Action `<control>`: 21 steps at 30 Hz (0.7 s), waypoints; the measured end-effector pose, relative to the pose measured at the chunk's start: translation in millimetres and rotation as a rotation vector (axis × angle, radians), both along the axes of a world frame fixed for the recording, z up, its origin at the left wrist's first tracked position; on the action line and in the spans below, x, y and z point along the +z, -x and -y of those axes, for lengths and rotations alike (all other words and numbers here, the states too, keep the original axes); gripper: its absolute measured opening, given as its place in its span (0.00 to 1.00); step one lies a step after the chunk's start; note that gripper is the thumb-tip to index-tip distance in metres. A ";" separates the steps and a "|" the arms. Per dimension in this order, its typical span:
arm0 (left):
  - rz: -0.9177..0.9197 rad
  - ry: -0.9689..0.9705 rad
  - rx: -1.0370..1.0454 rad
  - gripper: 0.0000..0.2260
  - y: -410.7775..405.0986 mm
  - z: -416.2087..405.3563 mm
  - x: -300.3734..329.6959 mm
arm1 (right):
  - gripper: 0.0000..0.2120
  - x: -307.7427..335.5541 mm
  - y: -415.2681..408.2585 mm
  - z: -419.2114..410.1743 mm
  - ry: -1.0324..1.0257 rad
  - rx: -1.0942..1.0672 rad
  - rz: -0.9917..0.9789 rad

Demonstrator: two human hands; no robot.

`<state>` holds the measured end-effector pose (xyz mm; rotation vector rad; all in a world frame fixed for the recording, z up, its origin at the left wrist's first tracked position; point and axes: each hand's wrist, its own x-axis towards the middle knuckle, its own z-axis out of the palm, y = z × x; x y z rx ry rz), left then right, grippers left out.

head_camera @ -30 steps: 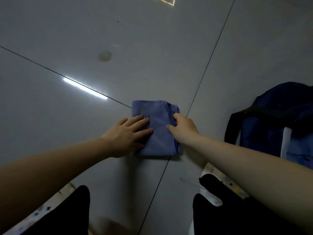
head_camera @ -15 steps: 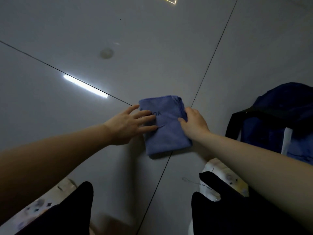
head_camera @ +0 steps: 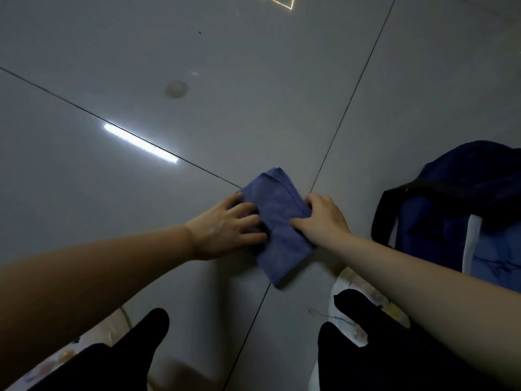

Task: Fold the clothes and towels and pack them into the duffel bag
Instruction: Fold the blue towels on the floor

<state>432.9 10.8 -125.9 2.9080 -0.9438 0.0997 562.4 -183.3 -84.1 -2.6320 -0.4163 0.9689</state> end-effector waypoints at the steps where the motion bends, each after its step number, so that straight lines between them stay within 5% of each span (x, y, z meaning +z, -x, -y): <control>1: -0.021 0.009 0.036 0.17 4.2 0.7 -4.0 | 0.11 2.4 0.6 0.2 -0.030 0.065 0.044; 6: -0.106 0.131 0.232 0.21 12.7 -4.8 -9.3 | 0.29 16.3 18.0 3.1 -0.186 0.494 0.253; 10: -0.182 0.292 0.333 0.17 5.3 -15.2 -6.2 | 0.26 13.2 44.5 10.5 -0.070 0.826 0.347; 18: -0.160 0.295 0.334 0.18 6.3 -17.1 -1.7 | 0.46 -2.6 50.6 11.9 0.099 1.006 0.358; 21: -0.192 0.305 0.351 0.22 3.7 -17.4 2.6 | 0.44 -7.0 49.7 12.9 0.071 1.039 0.360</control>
